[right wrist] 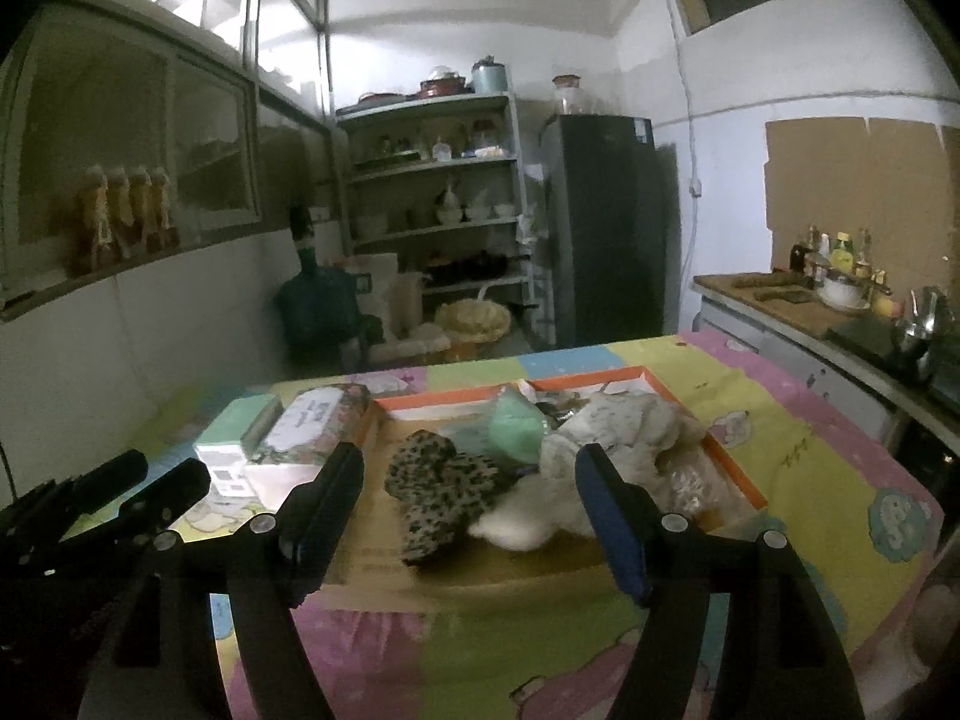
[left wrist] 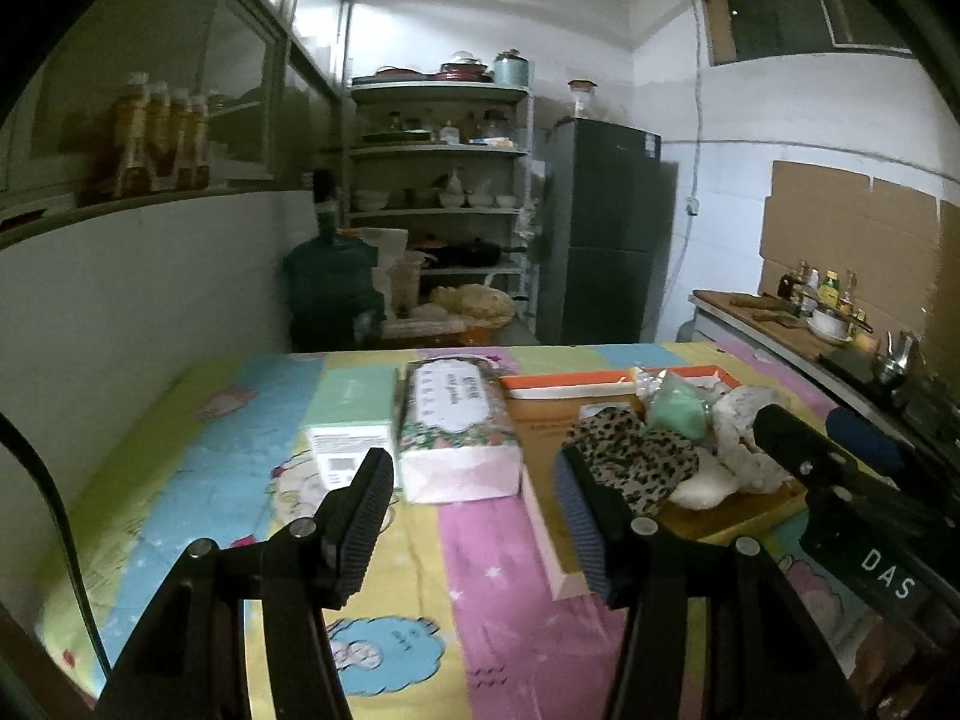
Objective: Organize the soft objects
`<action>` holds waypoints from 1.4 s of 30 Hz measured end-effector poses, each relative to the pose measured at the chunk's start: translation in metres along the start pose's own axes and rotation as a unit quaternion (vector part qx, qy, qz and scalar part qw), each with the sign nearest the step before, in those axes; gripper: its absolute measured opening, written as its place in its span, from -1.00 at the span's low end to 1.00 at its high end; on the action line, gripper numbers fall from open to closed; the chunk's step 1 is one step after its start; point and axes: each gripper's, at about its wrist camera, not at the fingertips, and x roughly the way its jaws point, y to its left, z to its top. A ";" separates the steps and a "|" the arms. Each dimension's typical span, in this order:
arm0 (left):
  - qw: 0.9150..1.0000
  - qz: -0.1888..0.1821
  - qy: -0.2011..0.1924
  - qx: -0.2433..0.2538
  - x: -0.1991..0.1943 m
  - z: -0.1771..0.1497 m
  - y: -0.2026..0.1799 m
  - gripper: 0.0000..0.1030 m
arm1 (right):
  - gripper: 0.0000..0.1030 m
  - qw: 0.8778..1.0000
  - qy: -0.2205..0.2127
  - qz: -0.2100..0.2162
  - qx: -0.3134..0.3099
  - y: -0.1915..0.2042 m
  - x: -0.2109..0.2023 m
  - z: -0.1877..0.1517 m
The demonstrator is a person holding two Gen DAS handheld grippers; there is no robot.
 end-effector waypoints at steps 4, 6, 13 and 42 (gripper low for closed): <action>1.000 0.016 -0.008 -0.004 -0.016 -0.006 0.009 0.08 | 0.45 1.000 -0.009 0.003 0.001 0.013 -0.012 -0.005; 1.000 0.022 -0.008 -0.010 -0.023 -0.009 0.014 0.08 | 0.45 1.000 -0.012 0.003 0.001 0.018 -0.019 -0.007; 0.999 0.030 -0.007 -0.022 -0.046 -0.023 0.023 0.08 | 0.45 1.000 -0.020 0.004 -0.008 0.036 -0.042 -0.018; 0.996 0.065 -0.048 -0.028 -0.096 -0.034 0.036 0.08 | 0.45 0.999 -0.026 0.011 -0.017 0.065 -0.087 -0.033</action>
